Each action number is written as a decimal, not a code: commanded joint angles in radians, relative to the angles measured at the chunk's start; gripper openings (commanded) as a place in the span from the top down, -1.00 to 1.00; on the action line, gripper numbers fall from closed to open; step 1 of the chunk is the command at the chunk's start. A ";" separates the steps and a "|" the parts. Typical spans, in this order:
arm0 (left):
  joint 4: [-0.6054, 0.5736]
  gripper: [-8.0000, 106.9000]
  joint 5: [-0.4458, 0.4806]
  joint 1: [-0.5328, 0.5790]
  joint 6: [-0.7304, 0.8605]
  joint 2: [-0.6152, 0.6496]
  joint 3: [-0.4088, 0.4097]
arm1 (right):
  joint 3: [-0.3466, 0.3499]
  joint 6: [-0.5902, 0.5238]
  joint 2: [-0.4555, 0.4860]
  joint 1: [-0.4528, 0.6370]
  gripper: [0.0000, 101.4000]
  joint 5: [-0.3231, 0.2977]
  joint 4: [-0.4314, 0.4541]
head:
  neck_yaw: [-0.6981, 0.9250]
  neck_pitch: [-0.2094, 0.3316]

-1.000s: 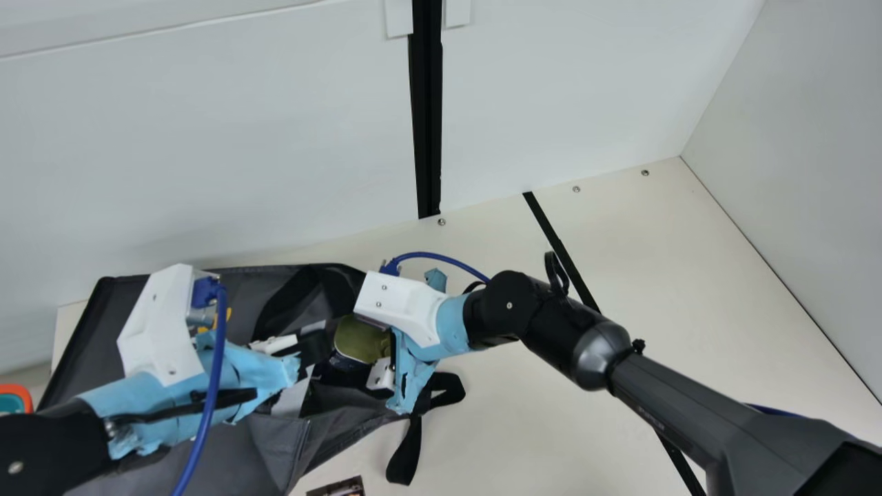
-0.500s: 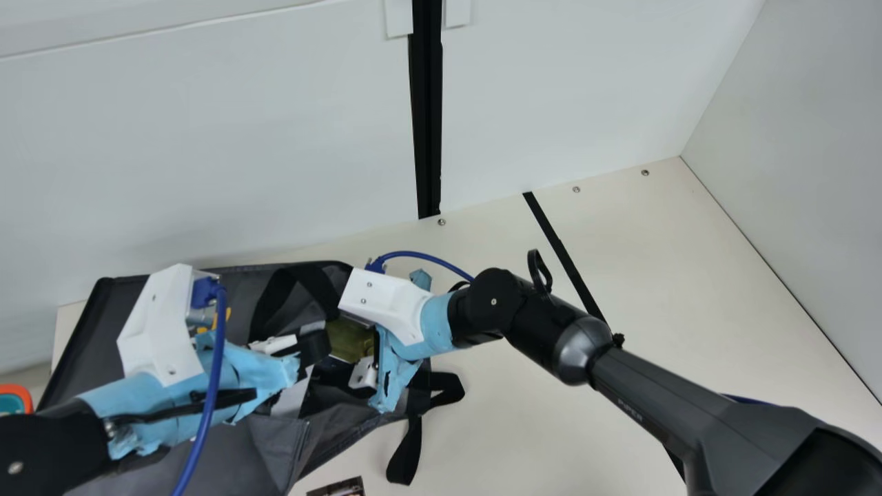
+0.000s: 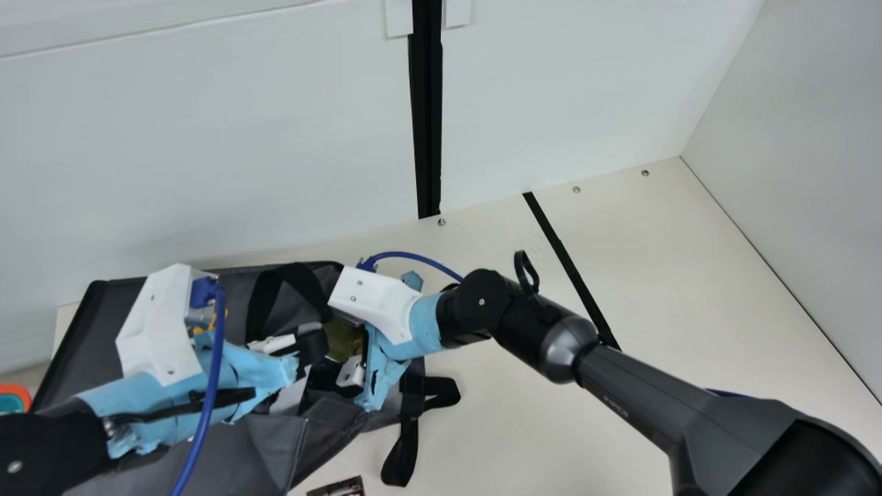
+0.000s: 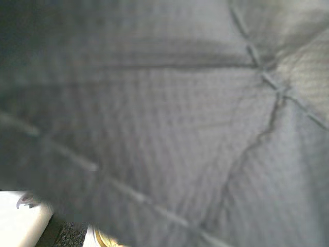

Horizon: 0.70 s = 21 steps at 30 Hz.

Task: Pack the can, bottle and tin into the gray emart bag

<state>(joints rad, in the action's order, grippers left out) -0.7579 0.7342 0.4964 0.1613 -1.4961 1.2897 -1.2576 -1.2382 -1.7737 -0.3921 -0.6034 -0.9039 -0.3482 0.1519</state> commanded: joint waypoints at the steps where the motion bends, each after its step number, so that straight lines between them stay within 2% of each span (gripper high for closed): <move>1: 0.000 0.68 0.000 0.000 0.000 0.000 0.000 | -0.003 0.003 -0.002 -0.004 1.00 0.008 -0.001 | -0.001 0.023; 2: 0.000 0.68 0.000 0.000 0.000 0.000 0.000 | -0.004 0.006 -0.003 -0.006 1.00 0.012 -0.002 | -0.001 0.023; 21: 0.000 0.68 0.000 0.000 0.000 0.000 0.000 | 0.007 0.052 0.006 -0.013 -0.25 0.072 0.014 | -0.001 0.023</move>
<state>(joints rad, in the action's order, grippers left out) -0.7579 0.7342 0.4964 0.1613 -1.4961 1.2897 -1.2534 -1.1883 -1.7686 -0.4074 -0.5350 -0.8961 -0.3482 0.1519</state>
